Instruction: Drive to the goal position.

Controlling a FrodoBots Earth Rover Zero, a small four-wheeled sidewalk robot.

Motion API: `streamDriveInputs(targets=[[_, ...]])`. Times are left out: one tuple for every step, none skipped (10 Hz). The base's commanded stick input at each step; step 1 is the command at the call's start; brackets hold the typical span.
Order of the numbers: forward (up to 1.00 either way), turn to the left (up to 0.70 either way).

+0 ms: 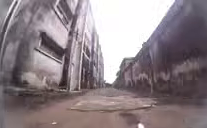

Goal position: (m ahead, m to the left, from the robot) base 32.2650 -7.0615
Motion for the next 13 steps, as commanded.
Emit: streamDriveInputs(targets=[[1.0,0.0],[1.0,0.0],[1.0,0.0],[1.0,0.0],[1.0,0.0],[1.0,0.0],[1.0,0.0],[1.0,0.0],[1.0,0.0],[1.0,0.0],[1.0,0.0],[1.0,0.0],[1.0,0.0]])
